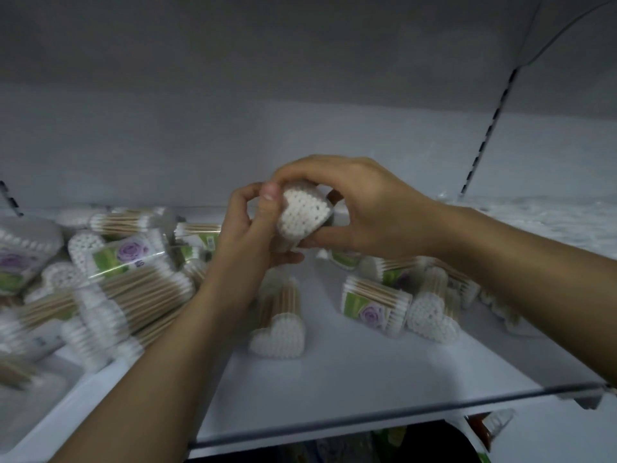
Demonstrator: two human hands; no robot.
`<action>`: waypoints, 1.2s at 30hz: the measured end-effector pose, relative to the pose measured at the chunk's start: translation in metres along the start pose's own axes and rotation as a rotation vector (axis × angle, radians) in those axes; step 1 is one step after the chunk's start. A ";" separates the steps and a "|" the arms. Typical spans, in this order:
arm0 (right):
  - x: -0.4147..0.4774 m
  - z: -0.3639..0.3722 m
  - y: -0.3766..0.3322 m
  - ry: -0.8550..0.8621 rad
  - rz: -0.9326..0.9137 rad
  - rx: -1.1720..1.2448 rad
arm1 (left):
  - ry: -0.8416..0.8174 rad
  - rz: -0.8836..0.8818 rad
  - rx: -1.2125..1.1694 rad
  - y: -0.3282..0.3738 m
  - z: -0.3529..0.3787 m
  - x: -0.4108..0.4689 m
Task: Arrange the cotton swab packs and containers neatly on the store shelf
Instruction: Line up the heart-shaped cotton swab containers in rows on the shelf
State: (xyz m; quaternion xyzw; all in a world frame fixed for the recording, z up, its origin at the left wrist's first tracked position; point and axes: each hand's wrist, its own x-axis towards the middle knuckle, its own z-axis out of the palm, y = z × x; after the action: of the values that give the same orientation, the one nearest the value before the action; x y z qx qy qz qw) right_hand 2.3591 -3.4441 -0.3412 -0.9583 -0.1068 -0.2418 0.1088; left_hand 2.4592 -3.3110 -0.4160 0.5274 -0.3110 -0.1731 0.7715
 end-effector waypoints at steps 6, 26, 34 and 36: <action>-0.002 0.001 0.018 -0.043 0.387 -0.285 | 0.229 0.020 -0.101 0.004 -0.008 0.008; 0.004 0.047 0.029 -0.078 0.589 -0.363 | 0.137 0.298 0.517 -0.005 -0.021 0.011; -0.081 0.004 -0.021 0.032 0.541 -0.086 | -0.065 0.567 0.887 0.012 -0.017 -0.014; -0.100 0.017 -0.027 0.022 0.541 -0.154 | -0.118 0.560 1.000 0.019 -0.019 -0.029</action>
State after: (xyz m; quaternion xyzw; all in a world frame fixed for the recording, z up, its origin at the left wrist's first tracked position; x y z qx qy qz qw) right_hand 2.2742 -3.4288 -0.4003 -0.9547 0.1728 -0.2219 0.0972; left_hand 2.4487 -3.2731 -0.4122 0.7150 -0.5254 0.1769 0.4260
